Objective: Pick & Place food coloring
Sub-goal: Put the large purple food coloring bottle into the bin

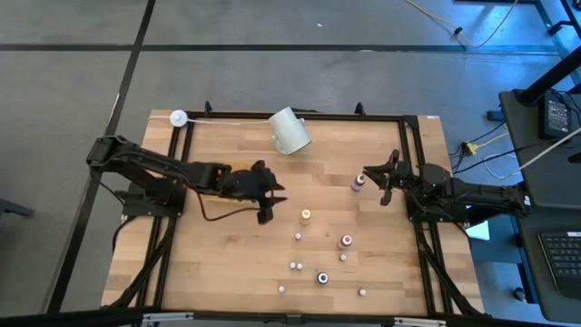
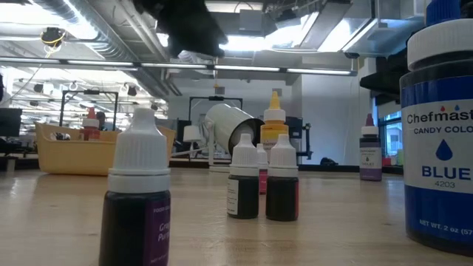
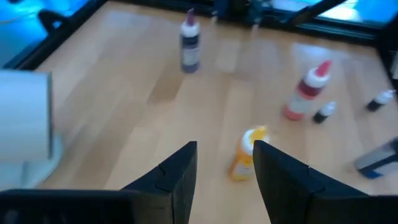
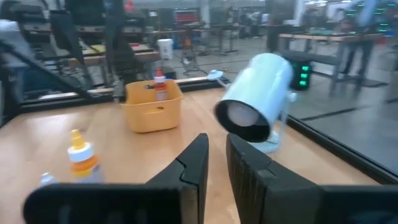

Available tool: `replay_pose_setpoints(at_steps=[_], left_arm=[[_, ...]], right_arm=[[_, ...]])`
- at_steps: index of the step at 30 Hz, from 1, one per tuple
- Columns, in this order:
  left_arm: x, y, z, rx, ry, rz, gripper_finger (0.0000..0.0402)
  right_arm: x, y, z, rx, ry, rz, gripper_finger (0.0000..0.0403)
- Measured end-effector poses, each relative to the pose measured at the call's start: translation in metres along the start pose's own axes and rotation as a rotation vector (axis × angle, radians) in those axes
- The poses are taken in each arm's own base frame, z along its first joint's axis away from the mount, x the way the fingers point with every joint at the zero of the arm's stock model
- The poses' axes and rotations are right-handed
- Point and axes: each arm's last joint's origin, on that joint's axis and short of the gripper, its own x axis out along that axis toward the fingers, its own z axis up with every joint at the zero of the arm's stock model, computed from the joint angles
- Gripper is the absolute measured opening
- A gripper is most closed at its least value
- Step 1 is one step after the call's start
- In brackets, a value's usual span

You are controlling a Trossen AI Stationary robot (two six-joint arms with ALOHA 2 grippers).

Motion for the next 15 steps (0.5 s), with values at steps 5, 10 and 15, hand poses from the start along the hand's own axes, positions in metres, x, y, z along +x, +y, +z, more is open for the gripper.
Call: replay_pose_setpoints(at_steps=[5,10,15], left_arm=[[0.005,-0.022,0.001,0.070,-0.099,-0.021,0.0149],[0.010,-0.039,0.000,0.130,-0.169,-0.062,0.0151],[0.007,-0.049,-0.004,0.125,-0.183,-0.021,0.0154]], right_arm=[[0.000,0.002,0.001,0.007,-0.008,0.071,0.0065],[0.000,0.002,0.005,0.053,-0.045,0.075,0.0105],[-0.001,0.003,0.010,0.050,-0.104,0.079,0.0193]])
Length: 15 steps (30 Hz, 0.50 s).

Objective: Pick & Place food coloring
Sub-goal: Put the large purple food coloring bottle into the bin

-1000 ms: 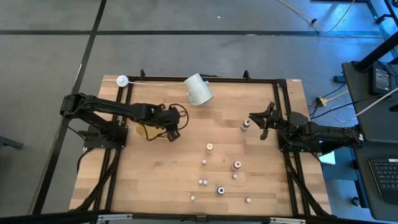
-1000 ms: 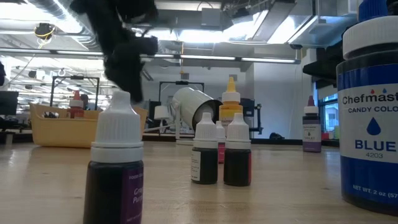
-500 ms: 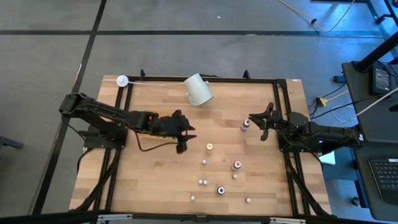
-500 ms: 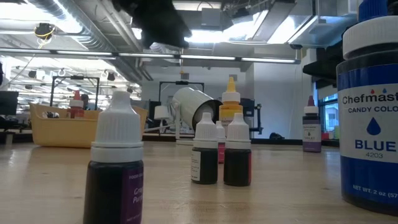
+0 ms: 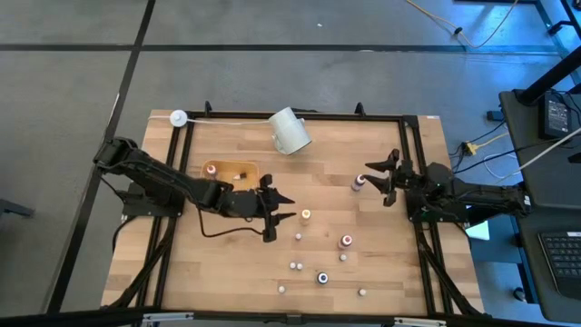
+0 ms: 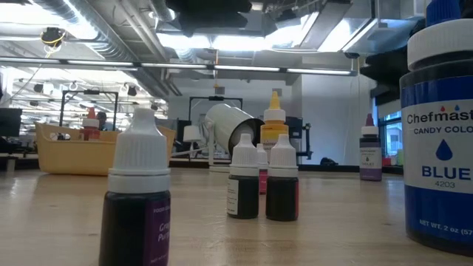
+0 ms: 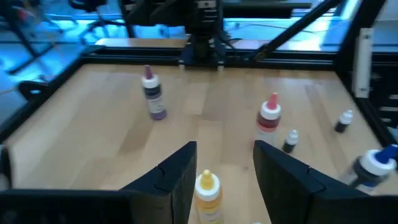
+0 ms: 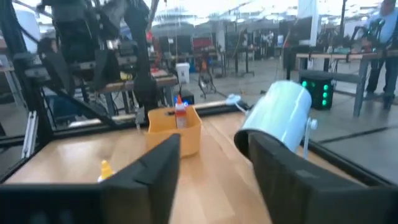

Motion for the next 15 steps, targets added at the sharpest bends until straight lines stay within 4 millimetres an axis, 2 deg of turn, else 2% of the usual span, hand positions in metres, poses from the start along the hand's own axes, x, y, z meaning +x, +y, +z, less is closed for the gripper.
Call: replay_pose_setpoints(at_steps=[3,7,11,15], left_arm=[[-0.005,-0.007,-0.002,0.050,-0.001,0.052,0.0154],[-0.014,-0.016,-0.008,0.115,0.018,0.052,0.0152],[-0.025,-0.013,-0.021,0.184,-0.029,0.024,0.0150],[-0.030,-0.004,-0.035,0.225,-0.200,-0.185,0.0152]], right_arm=[[0.000,0.001,0.007,0.015,-0.030,0.010,0.0239],[-0.002,0.003,0.026,0.008,-0.053,0.038,0.0274],[-0.001,0.005,0.044,-0.041,0.046,0.040,0.0281],[0.005,0.005,0.056,-0.014,0.256,-0.041,0.0274]])
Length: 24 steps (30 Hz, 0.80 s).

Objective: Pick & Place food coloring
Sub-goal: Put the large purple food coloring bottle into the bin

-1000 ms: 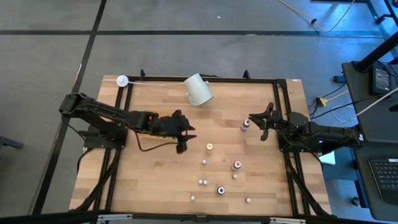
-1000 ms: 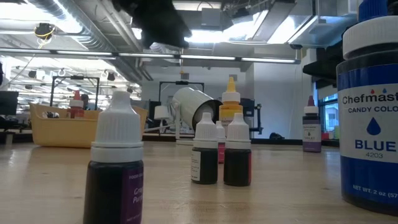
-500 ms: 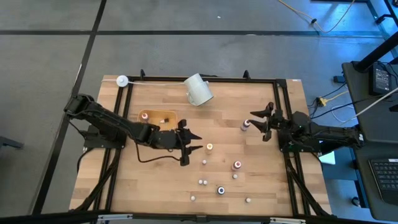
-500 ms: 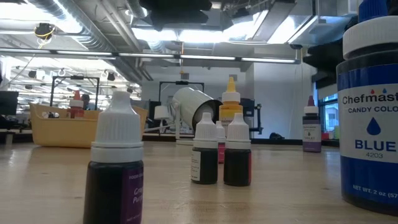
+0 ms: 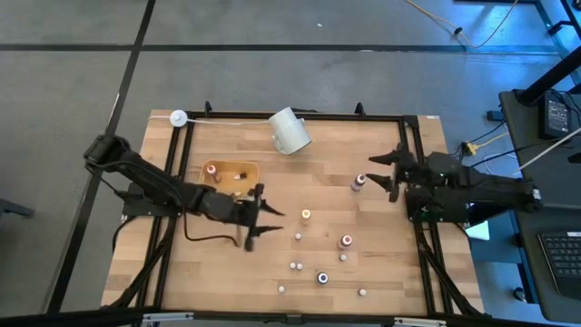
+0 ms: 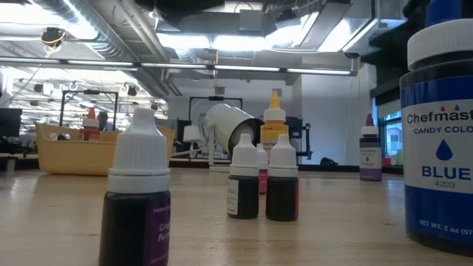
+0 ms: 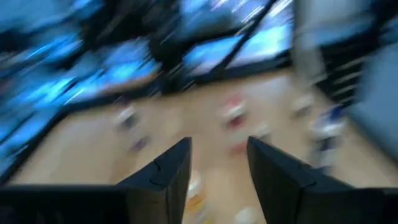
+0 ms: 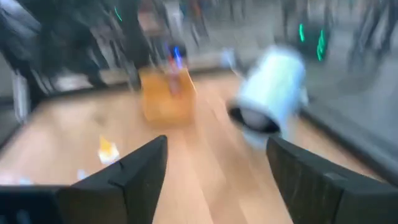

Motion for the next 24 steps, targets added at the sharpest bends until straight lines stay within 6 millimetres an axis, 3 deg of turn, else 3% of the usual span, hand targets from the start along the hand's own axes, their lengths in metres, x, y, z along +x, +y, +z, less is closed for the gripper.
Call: replay_pose_setpoints(at_steps=[5,11,24], left_arm=[[-0.016,0.021,-0.012,-0.056,-0.198,-0.191,0.0149],[-0.029,0.040,-0.021,-0.180,-0.220,-0.127,0.0151],[-0.030,0.042,-0.026,-0.143,-0.199,-0.107,0.0150]], right_arm=[[0.011,0.001,0.008,0.054,0.300,-0.081,0.0270],[0.037,0.004,-0.001,0.077,0.484,-0.122,0.0269],[0.072,0.003,-0.030,0.042,0.715,-0.248,0.0269]])
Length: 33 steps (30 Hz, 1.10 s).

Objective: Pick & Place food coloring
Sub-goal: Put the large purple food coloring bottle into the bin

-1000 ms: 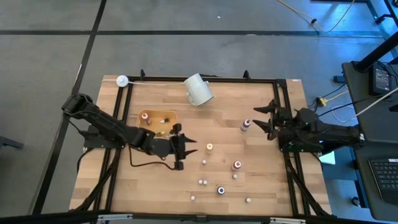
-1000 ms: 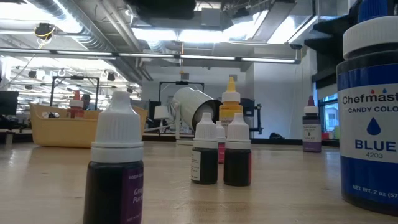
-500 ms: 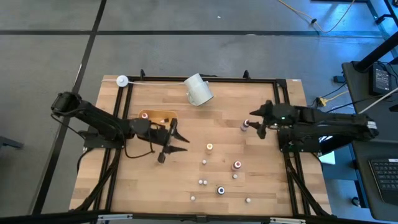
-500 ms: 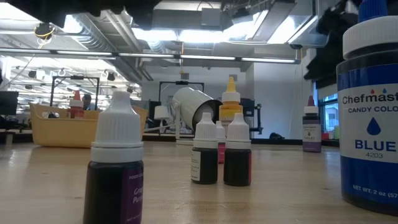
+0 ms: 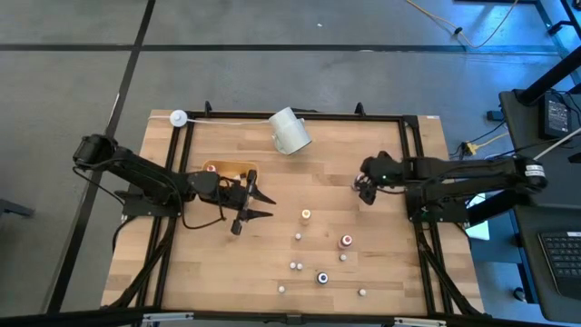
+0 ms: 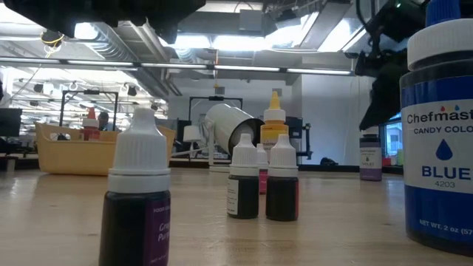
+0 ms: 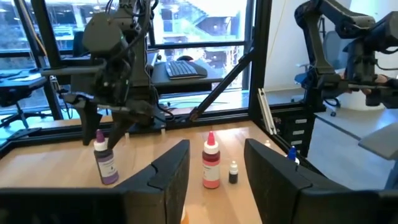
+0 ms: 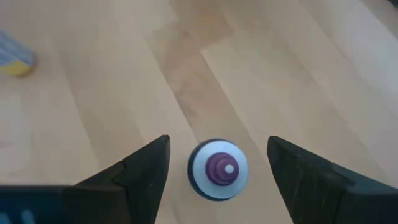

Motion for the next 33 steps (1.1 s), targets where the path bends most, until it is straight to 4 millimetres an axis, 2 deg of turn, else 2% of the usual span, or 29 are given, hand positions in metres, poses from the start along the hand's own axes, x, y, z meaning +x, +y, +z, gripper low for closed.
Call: replay_pose_setpoints(at_steps=[6,15,20,26,33], left_arm=[[0.000,0.000,-0.001,0.001,0.008,0.000,0.0150],[0.000,0.000,-0.001,0.002,0.008,0.000,0.0152],[0.000,0.000,-0.001,0.002,0.008,0.000,0.0149],[0.000,0.000,-0.001,0.002,0.008,0.000,0.0151],[-0.003,0.000,0.004,-0.037,-0.015,0.000,0.0149]], right_arm=[[0.010,0.002,-0.002,0.001,0.056,-0.016,0.0251],[0.010,0.003,0.001,-0.026,0.043,-0.010,0.0121],[0.007,0.004,0.006,-0.039,0.048,-0.008,0.0120],[-0.020,0.008,0.042,-0.057,-0.037,0.017,0.0120],[-0.060,0.031,0.102,-0.138,-0.394,0.206,0.0120]])
